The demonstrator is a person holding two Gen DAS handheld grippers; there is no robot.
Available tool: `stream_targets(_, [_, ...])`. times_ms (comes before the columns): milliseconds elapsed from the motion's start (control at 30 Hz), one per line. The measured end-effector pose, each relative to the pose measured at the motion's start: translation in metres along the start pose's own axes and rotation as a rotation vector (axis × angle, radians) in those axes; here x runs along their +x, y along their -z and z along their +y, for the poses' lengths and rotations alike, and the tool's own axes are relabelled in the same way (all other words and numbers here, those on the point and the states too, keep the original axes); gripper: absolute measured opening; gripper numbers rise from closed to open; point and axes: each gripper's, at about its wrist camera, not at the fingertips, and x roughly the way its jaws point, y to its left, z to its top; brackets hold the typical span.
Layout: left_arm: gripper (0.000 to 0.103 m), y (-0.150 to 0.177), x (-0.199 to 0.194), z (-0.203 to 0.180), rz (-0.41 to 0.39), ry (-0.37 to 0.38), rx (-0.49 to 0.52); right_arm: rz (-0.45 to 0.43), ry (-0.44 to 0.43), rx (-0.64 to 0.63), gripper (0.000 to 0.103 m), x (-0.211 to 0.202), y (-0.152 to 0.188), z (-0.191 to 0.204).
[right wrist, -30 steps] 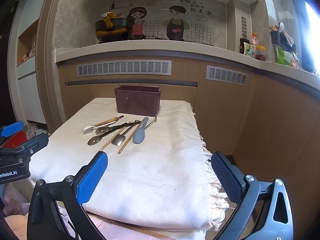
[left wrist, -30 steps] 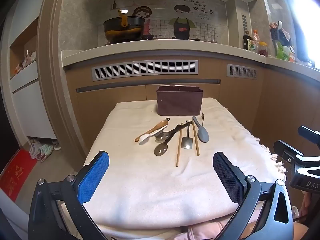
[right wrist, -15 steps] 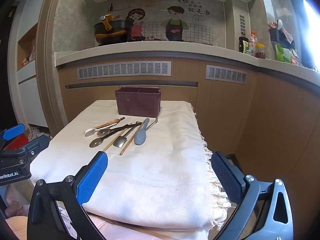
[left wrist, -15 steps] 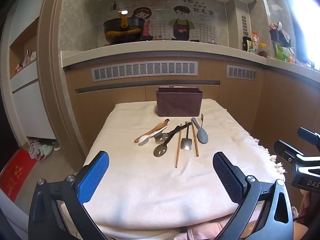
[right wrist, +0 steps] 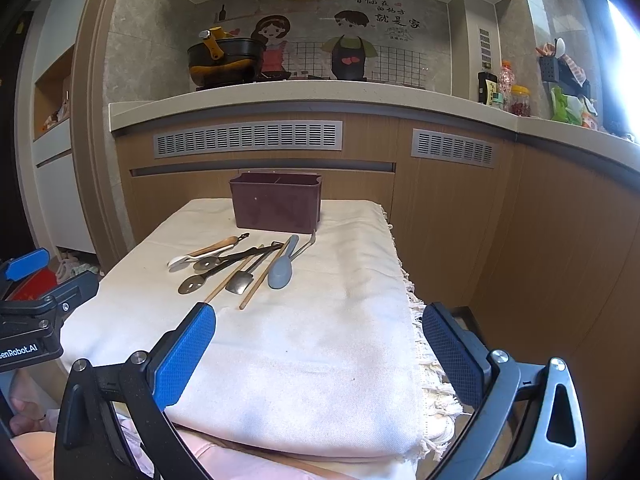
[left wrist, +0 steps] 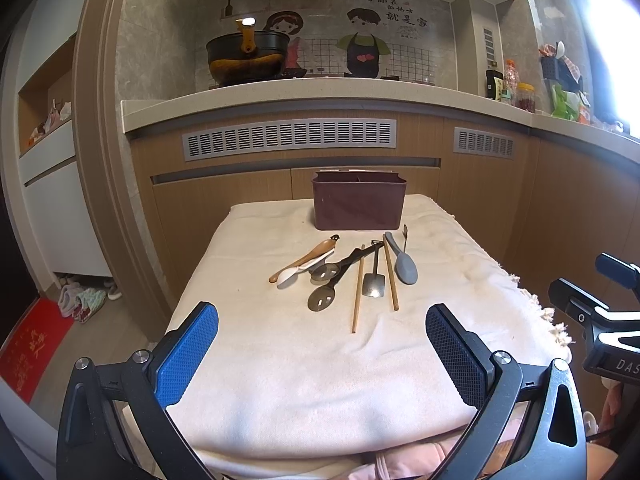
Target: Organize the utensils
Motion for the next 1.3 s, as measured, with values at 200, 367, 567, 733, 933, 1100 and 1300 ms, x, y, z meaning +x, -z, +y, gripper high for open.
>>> stream_targets(200, [0.103, 0.0014, 0.0003, -0.0003, 0.004, -0.002, 0.001, 0.001, -0.021, -0.001, 0.103, 0.0006, 0.0002, 0.0009])
stream_targets(367, [0.103, 0.0034, -0.0005, 0.0002, 0.006, -0.001, 0.004, 0.009, -0.014, 0.006, 0.103, 0.0016, 0.0002, 0.0011])
stream_targets(567, [0.103, 0.0035, 0.0017, -0.0014, 0.007, -0.002, 0.005, 0.009, -0.012, 0.004, 0.103, 0.0011, 0.0009, 0.0018])
stream_targets(733, [0.103, 0.0043, 0.0037, -0.0042, 0.009, -0.003, 0.006, 0.009, -0.011, 0.008, 0.103, 0.0007, 0.0019, 0.0005])
stream_targets(933, [0.103, 0.0039, 0.0036, -0.0038, 0.009, -0.002, 0.006, 0.01, -0.01, 0.007, 0.103, 0.0005, 0.0013, 0.0003])
stream_targets(1100, [0.103, 0.0036, 0.0035, -0.0036, 0.009, -0.001, 0.006, 0.01, -0.011, 0.007, 0.103, 0.0005, 0.0016, 0.0002])
stream_targets(1300, [0.103, 0.0025, 0.0026, -0.0033, 0.006, -0.002, 0.005, 0.011, -0.012, 0.008, 0.103, 0.0004, 0.0014, 0.0001])
